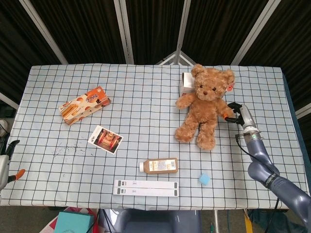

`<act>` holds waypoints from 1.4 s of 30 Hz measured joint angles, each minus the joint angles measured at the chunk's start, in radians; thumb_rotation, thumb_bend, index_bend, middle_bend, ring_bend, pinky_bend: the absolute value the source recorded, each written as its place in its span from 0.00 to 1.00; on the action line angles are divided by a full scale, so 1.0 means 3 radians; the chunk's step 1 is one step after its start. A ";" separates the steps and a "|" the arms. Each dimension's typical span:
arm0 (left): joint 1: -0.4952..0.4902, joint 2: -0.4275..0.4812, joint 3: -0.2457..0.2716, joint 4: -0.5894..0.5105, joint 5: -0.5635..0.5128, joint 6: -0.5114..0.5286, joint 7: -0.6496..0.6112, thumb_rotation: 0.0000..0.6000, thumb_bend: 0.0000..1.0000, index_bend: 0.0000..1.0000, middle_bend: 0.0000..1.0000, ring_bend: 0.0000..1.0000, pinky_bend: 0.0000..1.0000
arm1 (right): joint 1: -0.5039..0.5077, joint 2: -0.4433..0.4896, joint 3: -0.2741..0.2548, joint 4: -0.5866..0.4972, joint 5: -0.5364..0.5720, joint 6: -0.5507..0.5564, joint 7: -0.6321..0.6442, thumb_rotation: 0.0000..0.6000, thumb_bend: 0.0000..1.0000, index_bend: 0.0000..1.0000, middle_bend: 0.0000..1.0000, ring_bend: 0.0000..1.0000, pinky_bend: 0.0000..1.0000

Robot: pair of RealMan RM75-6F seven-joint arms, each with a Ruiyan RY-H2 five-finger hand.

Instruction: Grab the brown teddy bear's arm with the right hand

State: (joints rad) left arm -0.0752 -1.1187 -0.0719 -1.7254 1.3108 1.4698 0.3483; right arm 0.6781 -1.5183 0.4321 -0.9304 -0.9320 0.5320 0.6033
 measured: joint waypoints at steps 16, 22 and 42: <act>-0.0006 -0.0010 -0.0006 -0.0005 -0.0031 -0.0001 0.0031 1.00 0.24 0.17 0.00 0.00 0.03 | -0.0043 0.0079 0.0014 -0.0072 0.0013 0.0010 -0.0056 1.00 0.47 0.48 0.45 0.44 0.00; -0.0011 -0.0024 0.0001 -0.0007 -0.0031 -0.0002 0.0063 1.00 0.24 0.17 0.00 0.00 0.03 | -0.0064 0.0132 -0.0004 -0.0136 -0.0006 -0.0035 -0.0072 1.00 0.39 0.23 0.32 0.25 0.00; -0.0006 0.0000 0.0033 -0.0019 0.0052 0.0012 0.0005 1.00 0.24 0.17 0.00 0.00 0.03 | -0.0680 0.0860 0.0001 -0.0799 -0.0566 -0.0039 0.0567 1.00 0.33 0.01 0.11 0.03 0.00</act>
State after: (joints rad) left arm -0.0770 -1.1186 -0.0619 -1.7312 1.3263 1.4733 0.3497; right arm 0.4741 -1.2603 0.4325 -1.1701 -1.1018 0.5204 0.7735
